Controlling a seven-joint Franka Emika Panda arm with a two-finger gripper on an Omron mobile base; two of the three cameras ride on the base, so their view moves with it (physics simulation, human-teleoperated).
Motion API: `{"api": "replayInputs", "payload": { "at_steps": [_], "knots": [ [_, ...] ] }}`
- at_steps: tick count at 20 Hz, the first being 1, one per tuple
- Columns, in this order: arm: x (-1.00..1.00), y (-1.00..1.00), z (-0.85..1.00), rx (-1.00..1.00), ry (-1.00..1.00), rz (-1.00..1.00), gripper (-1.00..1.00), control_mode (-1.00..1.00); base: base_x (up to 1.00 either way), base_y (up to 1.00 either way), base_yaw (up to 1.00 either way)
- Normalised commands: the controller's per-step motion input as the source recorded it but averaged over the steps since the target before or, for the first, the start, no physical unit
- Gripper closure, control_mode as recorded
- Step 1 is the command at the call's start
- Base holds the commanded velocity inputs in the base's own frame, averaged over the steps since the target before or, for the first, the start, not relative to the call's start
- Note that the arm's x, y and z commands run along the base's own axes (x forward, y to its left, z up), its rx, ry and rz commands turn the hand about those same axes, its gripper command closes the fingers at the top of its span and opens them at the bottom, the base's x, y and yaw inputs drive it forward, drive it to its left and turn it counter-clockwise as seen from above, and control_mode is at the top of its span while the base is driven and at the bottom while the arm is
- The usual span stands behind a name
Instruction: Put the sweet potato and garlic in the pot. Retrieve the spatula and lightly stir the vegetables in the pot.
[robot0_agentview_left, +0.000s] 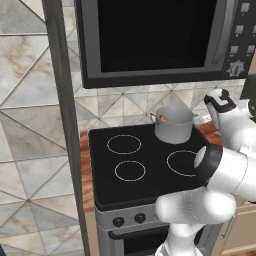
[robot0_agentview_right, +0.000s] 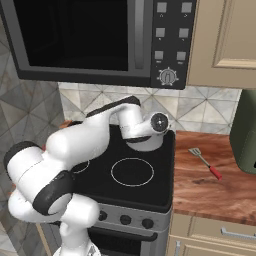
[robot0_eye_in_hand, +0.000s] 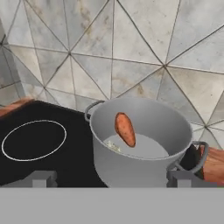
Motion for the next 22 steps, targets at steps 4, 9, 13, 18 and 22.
{"api": "replayInputs", "payload": {
  "at_steps": [4,9,13,18,22],
  "knots": [
    [-0.84,-0.42,0.01,0.0,0.0,-0.17,-1.0,-1.0,0.0,0.0,0.0],
    [-0.56,-0.39,0.13,-0.05,0.15,-0.22,-1.0,-1.0,0.0,0.0,0.0],
    [-0.43,-0.51,0.15,-0.08,0.22,-0.18,-1.0,-1.0,0.0,0.0,0.0],
    [-0.43,-0.5,0.0,-0.13,0.07,-0.09,-1.0,-1.0,0.0,0.0,0.0],
    [-0.28,-0.49,-0.08,-0.17,0.02,-0.07,-1.0,-1.0,0.0,0.0,0.0]
  ]
}}
